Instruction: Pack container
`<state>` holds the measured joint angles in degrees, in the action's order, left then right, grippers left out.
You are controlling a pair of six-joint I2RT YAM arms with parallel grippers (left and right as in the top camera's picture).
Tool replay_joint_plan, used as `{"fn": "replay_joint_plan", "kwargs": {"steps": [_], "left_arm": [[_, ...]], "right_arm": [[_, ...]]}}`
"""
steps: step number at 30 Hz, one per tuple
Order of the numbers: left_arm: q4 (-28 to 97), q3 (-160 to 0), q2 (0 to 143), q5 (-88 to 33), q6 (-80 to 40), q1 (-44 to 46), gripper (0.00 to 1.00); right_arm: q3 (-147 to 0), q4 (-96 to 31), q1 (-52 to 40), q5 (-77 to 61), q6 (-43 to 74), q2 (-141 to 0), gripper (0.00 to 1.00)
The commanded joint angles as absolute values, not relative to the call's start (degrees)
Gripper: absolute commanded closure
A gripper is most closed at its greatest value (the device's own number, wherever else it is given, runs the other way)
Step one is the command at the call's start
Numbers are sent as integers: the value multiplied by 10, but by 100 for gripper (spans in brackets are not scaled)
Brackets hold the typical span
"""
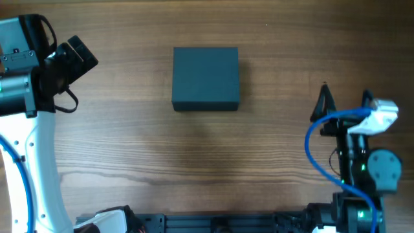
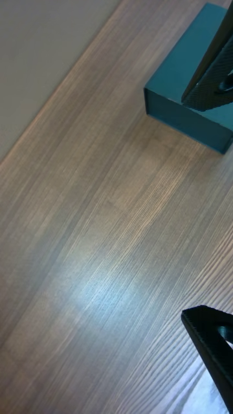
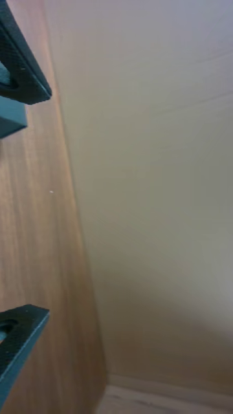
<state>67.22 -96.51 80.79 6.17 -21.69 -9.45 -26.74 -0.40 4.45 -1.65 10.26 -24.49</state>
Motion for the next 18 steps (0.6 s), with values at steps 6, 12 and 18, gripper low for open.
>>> {"fn": "replay_joint_plan", "kwargs": {"steps": [6,12,18], "left_arm": [[671,-967,808,65,-212,-96,0],[671,-967,808,65,-212,-96,0],[671,-967,808,65,-212,-96,0]], "right_arm": [[-157,-4,45,15,122,-95,0],[-101,11,45,13,140,-18,0],[-47,12,45,13,171,-1,0]]}}
